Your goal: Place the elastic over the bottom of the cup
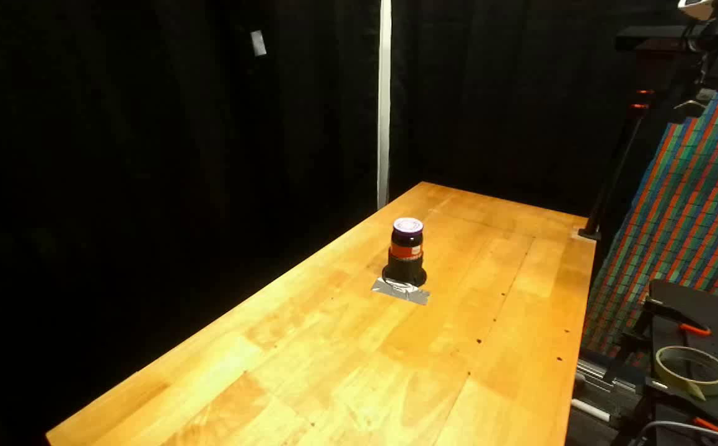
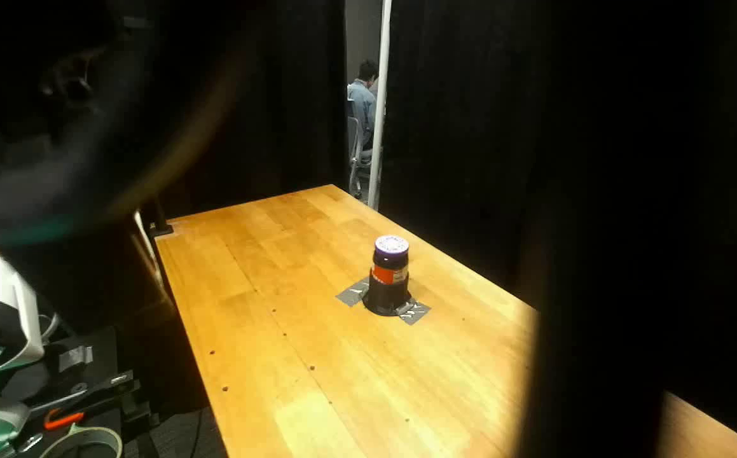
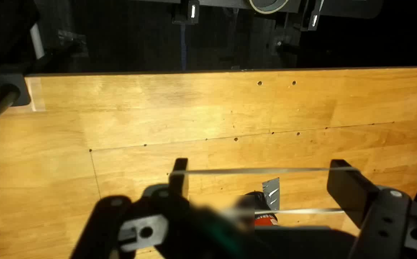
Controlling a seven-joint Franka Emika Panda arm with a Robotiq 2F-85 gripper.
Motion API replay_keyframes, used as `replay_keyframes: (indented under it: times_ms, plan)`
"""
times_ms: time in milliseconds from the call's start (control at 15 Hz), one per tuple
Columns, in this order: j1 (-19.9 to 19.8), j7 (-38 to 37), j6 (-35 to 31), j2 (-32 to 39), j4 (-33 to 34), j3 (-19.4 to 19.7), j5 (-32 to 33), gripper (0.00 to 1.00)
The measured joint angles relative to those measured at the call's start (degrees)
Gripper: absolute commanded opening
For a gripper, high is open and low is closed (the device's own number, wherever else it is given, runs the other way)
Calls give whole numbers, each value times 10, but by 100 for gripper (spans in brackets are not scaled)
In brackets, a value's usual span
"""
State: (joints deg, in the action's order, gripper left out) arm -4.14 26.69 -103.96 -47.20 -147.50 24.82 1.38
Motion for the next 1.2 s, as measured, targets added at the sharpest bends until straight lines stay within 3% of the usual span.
replay_keyframes:
  times_ms: [467,600,867,1200]
  plan:
    - [0,-1,0,-1,0,-2,0,100]
    - [0,-18,-9,5,-3,-24,0,100]
    - [16,-107,-70,51,-8,-132,0,100]
    - [52,-216,-156,162,9,-261,1,100]
